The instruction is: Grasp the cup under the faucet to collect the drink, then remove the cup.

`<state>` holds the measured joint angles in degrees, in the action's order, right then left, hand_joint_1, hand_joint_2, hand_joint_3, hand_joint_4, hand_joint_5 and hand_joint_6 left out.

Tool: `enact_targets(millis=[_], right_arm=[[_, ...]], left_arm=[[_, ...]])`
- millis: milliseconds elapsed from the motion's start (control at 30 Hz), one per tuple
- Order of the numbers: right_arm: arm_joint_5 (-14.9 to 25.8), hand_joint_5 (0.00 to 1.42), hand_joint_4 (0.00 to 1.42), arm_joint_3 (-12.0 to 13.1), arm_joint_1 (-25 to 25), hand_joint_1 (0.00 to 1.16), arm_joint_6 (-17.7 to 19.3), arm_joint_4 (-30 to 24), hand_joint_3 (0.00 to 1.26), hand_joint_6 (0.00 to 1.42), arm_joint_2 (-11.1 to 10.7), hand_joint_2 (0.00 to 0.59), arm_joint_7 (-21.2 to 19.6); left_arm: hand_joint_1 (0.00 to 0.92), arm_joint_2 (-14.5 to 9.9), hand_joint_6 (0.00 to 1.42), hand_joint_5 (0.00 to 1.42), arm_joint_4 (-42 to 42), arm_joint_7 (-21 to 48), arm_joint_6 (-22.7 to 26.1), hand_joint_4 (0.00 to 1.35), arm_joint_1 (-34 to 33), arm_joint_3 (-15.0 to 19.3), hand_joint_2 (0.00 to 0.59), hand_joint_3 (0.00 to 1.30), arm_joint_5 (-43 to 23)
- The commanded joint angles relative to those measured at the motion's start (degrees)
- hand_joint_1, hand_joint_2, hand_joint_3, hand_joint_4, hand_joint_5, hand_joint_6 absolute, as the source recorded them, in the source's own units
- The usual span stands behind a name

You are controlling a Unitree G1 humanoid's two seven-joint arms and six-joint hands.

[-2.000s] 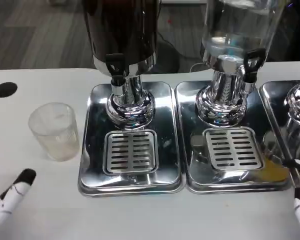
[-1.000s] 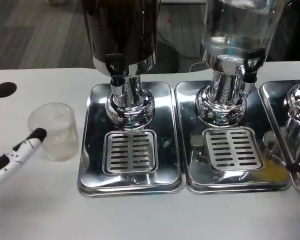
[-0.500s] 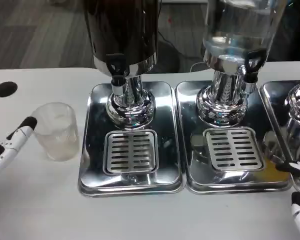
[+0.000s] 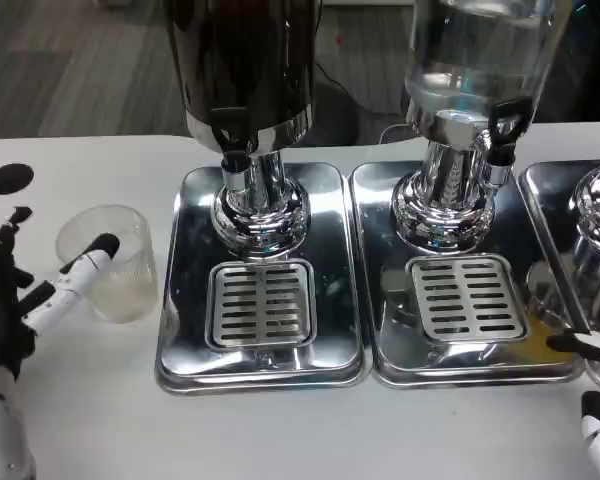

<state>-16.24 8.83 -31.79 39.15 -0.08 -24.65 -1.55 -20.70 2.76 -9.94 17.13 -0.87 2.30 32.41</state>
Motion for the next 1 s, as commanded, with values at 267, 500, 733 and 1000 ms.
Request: enact_targets(millis=[267,500,733,1000], right_arm=[[1.23,0.19,0.19,0.62,-0.19,0.53,1.63,0.92,0.30,0.08,0.23,0.567,0.81],[1.88,0.20,0.19,0.91,-0.53,0.52,3.10,1.39,0.31,0.10,0.28,0.570,0.84],[2.84,0.22,0.19,1.31,-0.75,0.52,4.43,1.92,0.31,0.12,0.09,0.570,1.30],[3.05,0.22,0.20,1.53,-0.58,0.52,5.23,2.74,0.31,0.12,0.23,0.570,1.89]], left_arm=[[0.240,-2.16,0.82,0.47,1.00,0.72,2.61,0.17,-3.09,-3.93,0.051,0.19,3.32],[0.254,-2.71,0.82,0.48,1.30,1.34,4.53,0.18,-4.65,-5.72,0.056,0.19,4.00],[0.282,-2.66,0.84,0.50,2.64,2.34,5.79,0.22,-6.25,-7.26,0.060,0.21,4.96],[0.301,-2.95,0.84,0.51,3.63,2.74,6.15,0.24,-6.91,-8.46,0.060,0.24,5.14]])
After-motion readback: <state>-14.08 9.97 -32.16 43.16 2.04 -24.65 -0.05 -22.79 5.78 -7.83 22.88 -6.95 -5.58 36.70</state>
